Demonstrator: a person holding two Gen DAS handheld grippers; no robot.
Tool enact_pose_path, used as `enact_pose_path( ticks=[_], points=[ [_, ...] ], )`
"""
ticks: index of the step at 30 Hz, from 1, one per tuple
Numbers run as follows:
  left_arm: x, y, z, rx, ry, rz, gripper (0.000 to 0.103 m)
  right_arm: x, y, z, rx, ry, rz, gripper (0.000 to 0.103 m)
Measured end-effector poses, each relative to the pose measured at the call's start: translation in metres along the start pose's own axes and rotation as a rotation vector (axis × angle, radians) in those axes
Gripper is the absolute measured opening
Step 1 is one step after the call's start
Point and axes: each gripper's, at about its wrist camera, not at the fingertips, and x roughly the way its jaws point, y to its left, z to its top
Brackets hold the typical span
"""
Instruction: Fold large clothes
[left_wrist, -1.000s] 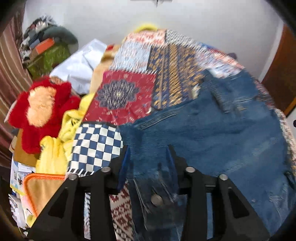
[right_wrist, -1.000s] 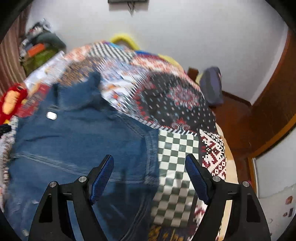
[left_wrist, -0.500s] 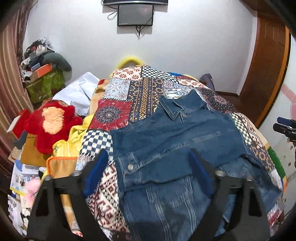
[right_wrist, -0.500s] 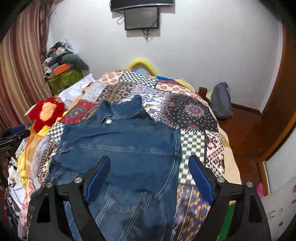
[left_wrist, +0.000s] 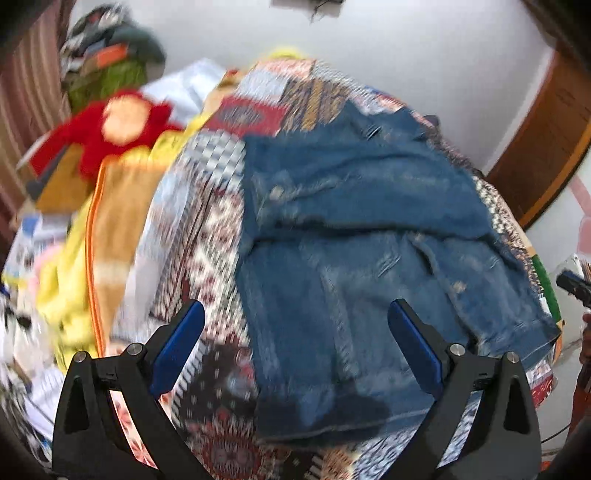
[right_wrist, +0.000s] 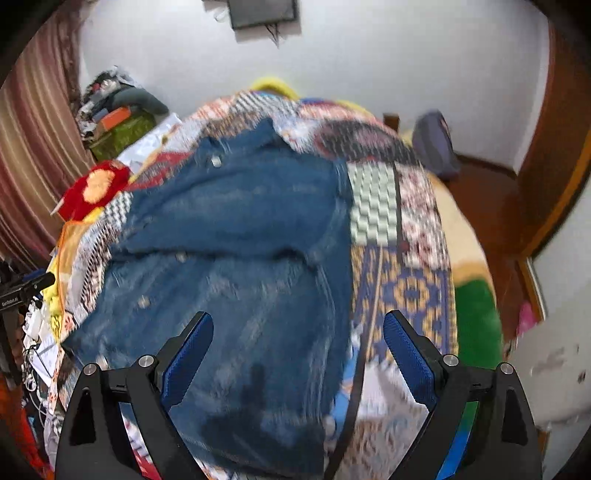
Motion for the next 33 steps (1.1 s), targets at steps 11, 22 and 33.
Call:
enact_pose_path(
  ticks=[11, 22, 33],
  points=[
    [0.027, 0.046, -0.061, -0.305, 0.158, -0.185, 0.1, 0.025, -0.029, -0.066, 0.277, 0.174, 0.164, 0.092],
    [0.044, 0.036, -0.087, -0.39, 0.223, -0.359, 0.062, 0.017, -0.019, -0.08, 0.303, 0.096, 0.189, 0.053],
    [0.014, 0.019, -0.047, -0.236, 0.061, -0.279, 0.012, 0.006, -0.015, -0.056, 0.227, -0.017, 0.193, 0.014]
  ],
)
